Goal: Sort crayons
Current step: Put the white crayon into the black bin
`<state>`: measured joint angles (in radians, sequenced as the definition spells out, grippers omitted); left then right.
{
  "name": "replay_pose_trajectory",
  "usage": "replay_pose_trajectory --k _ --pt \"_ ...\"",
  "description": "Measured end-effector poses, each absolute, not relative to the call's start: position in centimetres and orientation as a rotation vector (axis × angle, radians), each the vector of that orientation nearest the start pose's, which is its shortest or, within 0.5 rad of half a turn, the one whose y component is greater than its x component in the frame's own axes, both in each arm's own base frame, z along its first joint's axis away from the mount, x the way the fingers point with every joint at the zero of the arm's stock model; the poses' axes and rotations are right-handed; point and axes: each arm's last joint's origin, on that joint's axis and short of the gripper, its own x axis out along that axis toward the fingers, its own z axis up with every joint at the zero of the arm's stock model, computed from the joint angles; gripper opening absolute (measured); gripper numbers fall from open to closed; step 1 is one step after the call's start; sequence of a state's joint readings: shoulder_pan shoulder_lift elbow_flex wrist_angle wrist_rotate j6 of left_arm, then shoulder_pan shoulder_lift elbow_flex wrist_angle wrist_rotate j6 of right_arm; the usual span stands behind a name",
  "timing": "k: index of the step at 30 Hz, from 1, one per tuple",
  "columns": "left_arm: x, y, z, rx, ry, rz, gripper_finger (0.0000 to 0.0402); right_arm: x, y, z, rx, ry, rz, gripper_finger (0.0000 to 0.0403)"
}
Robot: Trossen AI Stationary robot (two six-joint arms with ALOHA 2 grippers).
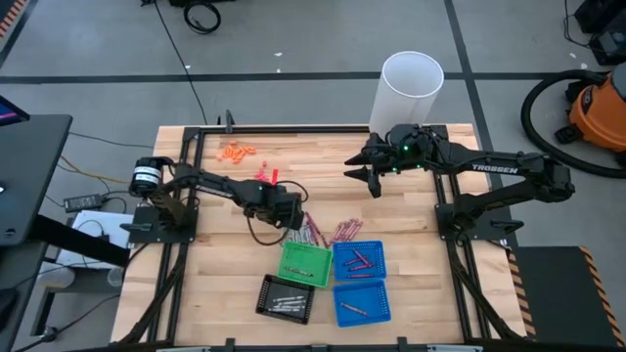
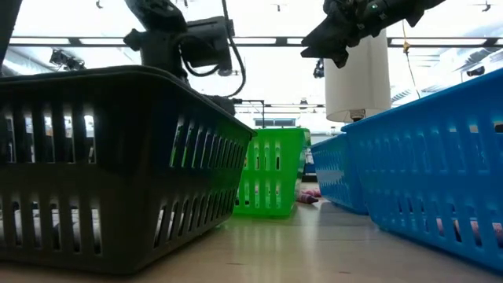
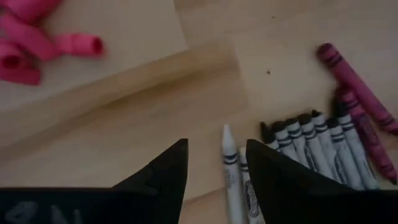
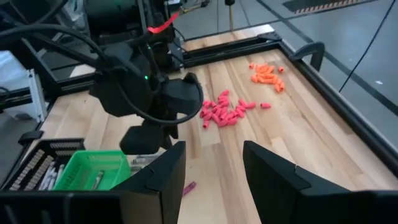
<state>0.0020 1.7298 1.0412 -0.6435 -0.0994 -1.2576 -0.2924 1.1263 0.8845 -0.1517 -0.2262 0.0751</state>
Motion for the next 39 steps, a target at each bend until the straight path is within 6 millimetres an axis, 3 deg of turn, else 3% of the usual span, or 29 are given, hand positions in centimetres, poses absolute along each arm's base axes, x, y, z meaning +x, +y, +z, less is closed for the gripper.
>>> replay_pose_trajectory --k 16,29,33,36,39 --pt "31.7 -1.7 14.9 -0.991 1.144 0.834 0.0143 24.2 -5.2 30.4 0.171 0.385 -0.042 0.0169" --pt "30.1 -2.0 14.5 -0.8 1.322 0.834 0.0142 24.2 -5.2 30.5 0.172 0.381 -0.044 0.0169" --pt "29.7 -2.0 13.9 -0.813 1.352 0.825 0.0141 24.2 -5.2 30.5 0.175 0.382 -0.045 0.0169" --pt "29.2 -2.0 13.2 -0.834 1.368 0.806 0.0126 24.2 -5.2 30.5 0.18 0.381 -0.045 0.0169" --pt "29.0 -2.0 13.1 -0.804 1.401 0.767 0.0086 24.2 -5.2 30.5 0.18 0.382 -0.045 0.0169"
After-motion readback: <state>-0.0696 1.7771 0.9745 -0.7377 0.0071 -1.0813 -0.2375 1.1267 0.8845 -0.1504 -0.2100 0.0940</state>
